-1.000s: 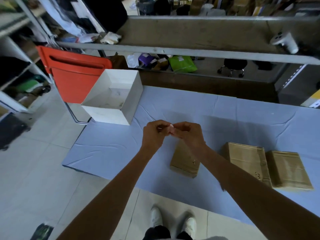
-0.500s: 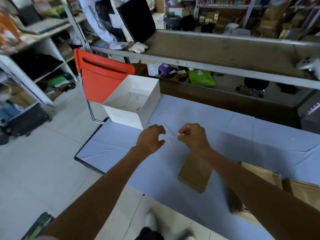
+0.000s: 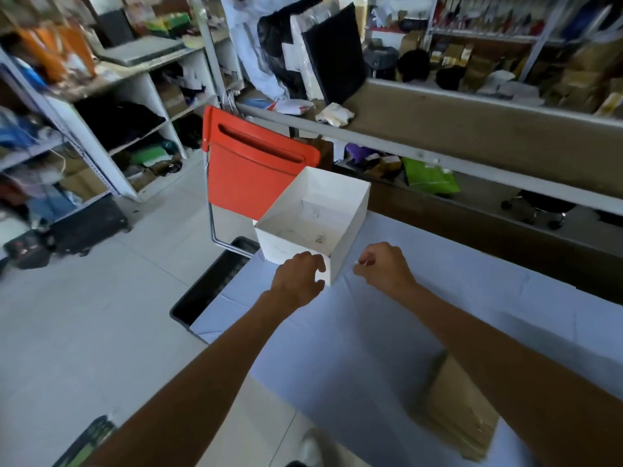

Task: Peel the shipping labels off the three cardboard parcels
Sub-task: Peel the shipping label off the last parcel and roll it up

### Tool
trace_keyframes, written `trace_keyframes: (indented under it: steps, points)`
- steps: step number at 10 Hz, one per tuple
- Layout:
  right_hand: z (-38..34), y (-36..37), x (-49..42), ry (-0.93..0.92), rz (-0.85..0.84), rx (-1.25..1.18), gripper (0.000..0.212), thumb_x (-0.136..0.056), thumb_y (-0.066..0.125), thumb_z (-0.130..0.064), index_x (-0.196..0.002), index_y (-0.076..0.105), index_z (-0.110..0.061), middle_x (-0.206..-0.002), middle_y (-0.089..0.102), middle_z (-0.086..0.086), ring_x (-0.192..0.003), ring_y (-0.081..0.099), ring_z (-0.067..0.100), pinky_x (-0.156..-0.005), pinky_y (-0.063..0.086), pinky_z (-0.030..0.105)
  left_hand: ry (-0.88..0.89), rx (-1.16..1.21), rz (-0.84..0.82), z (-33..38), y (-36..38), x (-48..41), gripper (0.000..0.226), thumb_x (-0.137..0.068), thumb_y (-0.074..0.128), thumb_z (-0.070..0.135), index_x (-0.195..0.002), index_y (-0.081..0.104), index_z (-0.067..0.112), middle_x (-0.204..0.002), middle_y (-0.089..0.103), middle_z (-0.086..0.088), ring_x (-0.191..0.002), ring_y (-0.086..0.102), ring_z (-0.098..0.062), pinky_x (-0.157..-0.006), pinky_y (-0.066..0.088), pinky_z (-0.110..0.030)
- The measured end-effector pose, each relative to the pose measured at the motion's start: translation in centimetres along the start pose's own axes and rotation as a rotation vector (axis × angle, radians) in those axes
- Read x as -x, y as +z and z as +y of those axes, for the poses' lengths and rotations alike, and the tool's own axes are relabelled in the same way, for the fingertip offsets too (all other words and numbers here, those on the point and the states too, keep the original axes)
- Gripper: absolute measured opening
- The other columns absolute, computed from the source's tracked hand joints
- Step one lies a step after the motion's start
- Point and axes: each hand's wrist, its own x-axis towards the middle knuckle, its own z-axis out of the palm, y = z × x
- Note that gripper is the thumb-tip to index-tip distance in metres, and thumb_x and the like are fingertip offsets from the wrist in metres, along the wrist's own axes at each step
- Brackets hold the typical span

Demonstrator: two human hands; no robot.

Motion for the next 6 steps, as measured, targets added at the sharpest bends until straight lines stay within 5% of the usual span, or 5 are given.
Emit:
trace_keyframes:
  steps: [2,6]
  points:
    - [-3.8,2.1,-6.8,0.019,0.003,0.015,0.025,-0.073,0.078,-0.009,-0.096,0.070,-0.005,-0.099,0.069,0.012,-0.092,0.065,0.024,-0.072,0.045,0.022,-0.001,0.009,-0.001,-3.4,-1.4,-3.1,0.024,-0.089,0.060,0.027,-0.112,0.059,0.020,-0.122,0.060,-0.002,-0.112,0.057,-0.023,-0.091,0.049,-0.036]
    - [-4.6,5.4,-12.6,0.059,0.089,-0.009,0.035,-0.080,0.067,0.001,-0.114,0.057,0.000,-0.111,0.063,0.017,-0.105,0.060,0.029,-0.075,0.042,0.024,-0.049,0.078,-0.022,-5.0,-1.6,-7.3,0.023,-0.087,0.061,0.019,-0.111,0.062,0.020,-0.122,0.062,-0.001,-0.111,0.059,-0.023,-0.090,0.048,-0.033]
